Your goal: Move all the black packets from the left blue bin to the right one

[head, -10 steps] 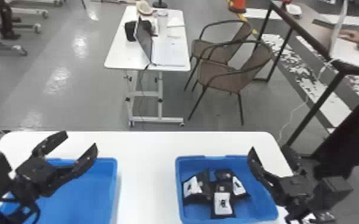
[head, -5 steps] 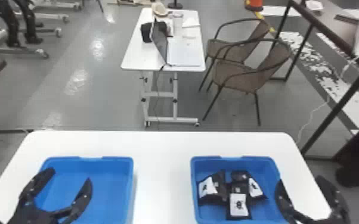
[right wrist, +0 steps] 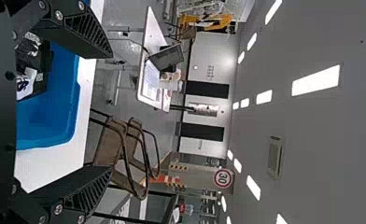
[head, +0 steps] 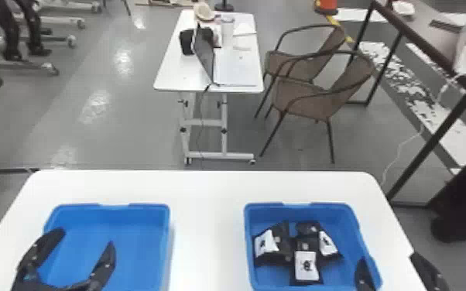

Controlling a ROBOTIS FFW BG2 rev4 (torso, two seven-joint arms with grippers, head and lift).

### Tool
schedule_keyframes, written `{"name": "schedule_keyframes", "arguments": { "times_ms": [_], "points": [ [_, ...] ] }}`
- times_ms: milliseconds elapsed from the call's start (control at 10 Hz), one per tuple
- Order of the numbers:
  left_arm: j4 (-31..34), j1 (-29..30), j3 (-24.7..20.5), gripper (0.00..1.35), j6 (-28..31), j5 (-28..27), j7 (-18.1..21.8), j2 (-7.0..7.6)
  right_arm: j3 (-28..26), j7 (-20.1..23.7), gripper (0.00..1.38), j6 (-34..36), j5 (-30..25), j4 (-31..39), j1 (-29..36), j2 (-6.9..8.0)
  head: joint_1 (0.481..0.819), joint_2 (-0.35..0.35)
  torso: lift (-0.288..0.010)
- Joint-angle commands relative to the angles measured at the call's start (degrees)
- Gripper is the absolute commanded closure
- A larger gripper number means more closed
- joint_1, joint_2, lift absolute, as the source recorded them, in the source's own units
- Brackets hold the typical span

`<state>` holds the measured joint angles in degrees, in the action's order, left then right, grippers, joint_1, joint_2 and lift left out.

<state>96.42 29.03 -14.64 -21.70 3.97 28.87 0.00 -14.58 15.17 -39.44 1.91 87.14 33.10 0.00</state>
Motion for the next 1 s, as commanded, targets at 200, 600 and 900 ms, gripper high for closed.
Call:
{"name": "schedule_keyframes", "arguments": {
  "times_ms": [200,600,900],
  "points": [
    [0.0,0.1,0.6,0.12,-0.1,0.4,-0.8,-0.15,0.2,0.0,0.17,0.3,0.9,-0.2,-0.1,0.05,0.695,-0.072,0.0],
    [0.0,0.3,0.7,0.12,0.7,1.0,-0.8,-0.15,0.4,0.0,0.17,0.9,2.2,0.0,0.1,0.05,0.695,-0.071,0.0],
    [-0.2,0.2,1.1,0.12,1.3,1.3,-0.8,-0.15,0.7,0.0,0.17,1.2,2.7,-0.1,-0.5,0.05,0.695,-0.073,0.0]
  ]
}}
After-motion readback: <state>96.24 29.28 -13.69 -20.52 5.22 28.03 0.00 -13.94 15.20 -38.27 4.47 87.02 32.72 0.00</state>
